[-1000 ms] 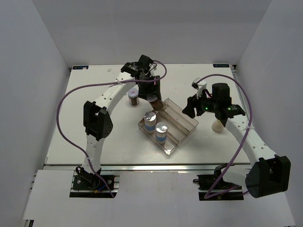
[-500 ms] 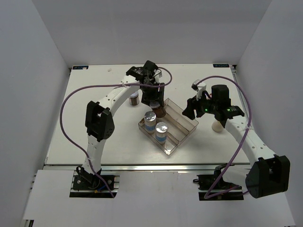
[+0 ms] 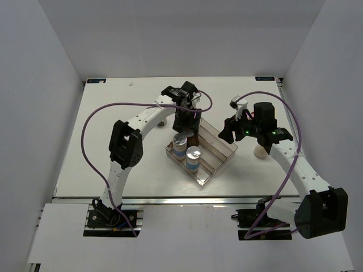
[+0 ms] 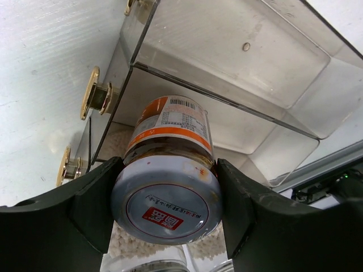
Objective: Organize the condiment bottles
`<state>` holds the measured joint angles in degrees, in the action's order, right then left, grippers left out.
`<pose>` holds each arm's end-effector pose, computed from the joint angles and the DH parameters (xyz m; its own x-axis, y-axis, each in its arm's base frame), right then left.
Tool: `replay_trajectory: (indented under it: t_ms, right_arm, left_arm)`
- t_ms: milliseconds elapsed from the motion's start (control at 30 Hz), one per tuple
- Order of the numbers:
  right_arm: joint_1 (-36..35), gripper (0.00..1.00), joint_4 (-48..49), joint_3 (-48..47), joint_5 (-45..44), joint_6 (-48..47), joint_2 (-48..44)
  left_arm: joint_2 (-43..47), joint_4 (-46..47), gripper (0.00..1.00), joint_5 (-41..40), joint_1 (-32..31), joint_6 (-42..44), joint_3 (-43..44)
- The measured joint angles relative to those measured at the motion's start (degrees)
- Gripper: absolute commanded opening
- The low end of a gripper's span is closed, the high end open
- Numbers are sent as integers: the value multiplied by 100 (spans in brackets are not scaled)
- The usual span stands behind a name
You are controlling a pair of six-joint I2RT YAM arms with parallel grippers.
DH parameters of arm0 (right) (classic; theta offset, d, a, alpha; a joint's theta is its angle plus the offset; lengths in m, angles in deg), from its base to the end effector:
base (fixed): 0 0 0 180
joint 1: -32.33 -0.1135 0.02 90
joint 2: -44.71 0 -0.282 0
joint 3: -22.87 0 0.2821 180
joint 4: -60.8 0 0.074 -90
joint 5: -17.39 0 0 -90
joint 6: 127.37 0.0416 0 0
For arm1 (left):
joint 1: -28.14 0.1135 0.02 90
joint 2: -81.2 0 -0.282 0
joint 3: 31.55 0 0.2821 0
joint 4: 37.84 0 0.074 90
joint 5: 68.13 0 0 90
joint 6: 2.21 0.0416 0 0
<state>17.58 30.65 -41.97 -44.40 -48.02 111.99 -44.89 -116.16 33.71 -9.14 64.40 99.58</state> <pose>0.2717 0.0919 0.3020 -0.3993 -0.2735 -0.8751 -0.6953 0.7125 0.0945 0.3928 -0.3097 0.2563 -0.9534 0.2375 -0.1860 0.2847 0.9122 -0.2946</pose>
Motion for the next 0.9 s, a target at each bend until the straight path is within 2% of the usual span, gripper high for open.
replay_trajectory:
  t_ms: [133, 167, 233, 267, 400, 600, 733, 900]
  right_arm:
    - [0, 65, 7, 0, 0, 4, -11]
    - [0, 65, 7, 0, 0, 7, -11]
    - [0, 65, 7, 0, 0, 11, -11]
    - [0, 65, 7, 0, 0, 11, -11]
    - [0, 65, 9, 13, 0, 17, -11]
    - [0, 66, 11, 94, -2, 17, -11]
    - [0, 66, 22, 94, -2, 17, -11]
    - [0, 66, 24, 92, -2, 17, -11]
  left_arm:
    - [-24, 2, 17, -138, -31, 13, -22]
    - [-24, 2, 30, -170, -31, 24, -22]
    - [-26, 2, 40, -234, -35, 39, -22]
    - [-31, 0, 50, -262, -39, 48, -20]
    - [-138, -24, 66, -407, -59, 81, 46]
    - [-297, -76, 76, -511, -157, 94, 116]
    - [-396, -118, 93, -520, -223, 105, 116]
    - [-396, -177, 98, -509, -243, 94, 195]
